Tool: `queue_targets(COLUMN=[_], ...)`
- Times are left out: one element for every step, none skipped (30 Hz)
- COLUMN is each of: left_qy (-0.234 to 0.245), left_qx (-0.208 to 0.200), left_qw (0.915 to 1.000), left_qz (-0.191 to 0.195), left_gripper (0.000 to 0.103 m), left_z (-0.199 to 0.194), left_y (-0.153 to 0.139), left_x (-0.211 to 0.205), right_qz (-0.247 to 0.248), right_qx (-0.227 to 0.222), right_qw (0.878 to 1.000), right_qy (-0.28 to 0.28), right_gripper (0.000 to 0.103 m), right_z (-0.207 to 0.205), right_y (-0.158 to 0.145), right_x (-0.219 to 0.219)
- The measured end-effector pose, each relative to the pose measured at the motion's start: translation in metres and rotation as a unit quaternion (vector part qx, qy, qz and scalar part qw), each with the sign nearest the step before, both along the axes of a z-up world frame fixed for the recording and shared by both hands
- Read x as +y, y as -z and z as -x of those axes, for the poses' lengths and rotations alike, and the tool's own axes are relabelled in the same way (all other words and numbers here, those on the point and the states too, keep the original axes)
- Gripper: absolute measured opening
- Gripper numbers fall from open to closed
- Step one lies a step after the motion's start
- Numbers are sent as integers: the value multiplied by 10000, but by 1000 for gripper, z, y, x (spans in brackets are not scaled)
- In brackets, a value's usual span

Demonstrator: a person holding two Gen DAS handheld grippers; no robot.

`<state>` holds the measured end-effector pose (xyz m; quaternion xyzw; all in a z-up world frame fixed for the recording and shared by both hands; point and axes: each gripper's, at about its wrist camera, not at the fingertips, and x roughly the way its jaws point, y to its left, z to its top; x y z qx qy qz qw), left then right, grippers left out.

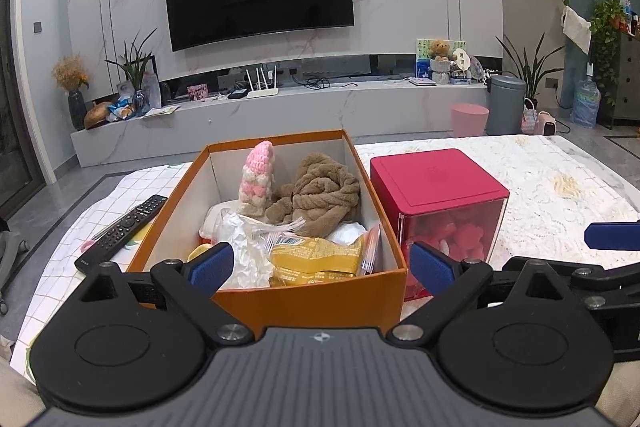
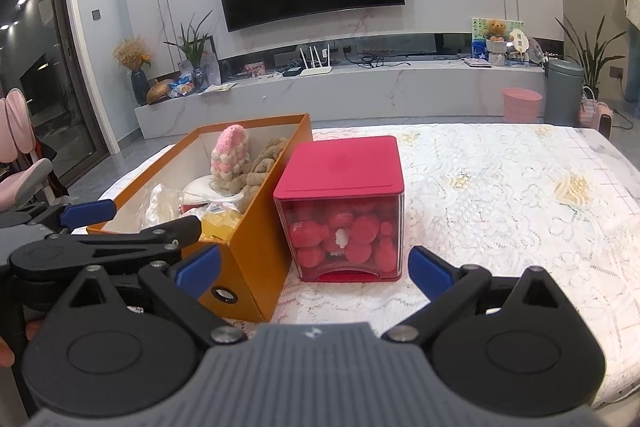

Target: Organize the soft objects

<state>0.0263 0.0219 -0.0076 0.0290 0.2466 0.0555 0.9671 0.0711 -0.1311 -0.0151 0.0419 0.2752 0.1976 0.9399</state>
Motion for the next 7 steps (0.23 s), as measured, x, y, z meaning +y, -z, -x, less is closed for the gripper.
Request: queue_targets(left_qy=[-7,-7,-8,-10,-8,-8,-2], left_qx=[2,11,19,14,11,6,4], left_qw=[10000,10000,10000,10000,10000,10000,10000], left_qz=[-3,-1,6,13,5,-1,-3], left_gripper=[103,103,103,103,103,103,103], left_z=[0,0,0,0,0,0,1], left_y=[-1,-1,-1,-1,-1,-1,-1], left_x=[1,1,1,2,2,2,2], right_qz=[2,2,-1,-6,-12,-12,-15], right_qx=[2,4,11,19,22,18,21], right_qw=[10000,10000,10000,10000,10000,10000,10000], right_qy=[-5,-10,-10,-11,-10,-11,-12], right_gripper=[98,98,98,98,98,98,98], right_z=[0,0,0,-1,-1,-1,-1], right_y=[0,1,2,2,2,2,2], right_x=[1,1,2,2,2,2,2])
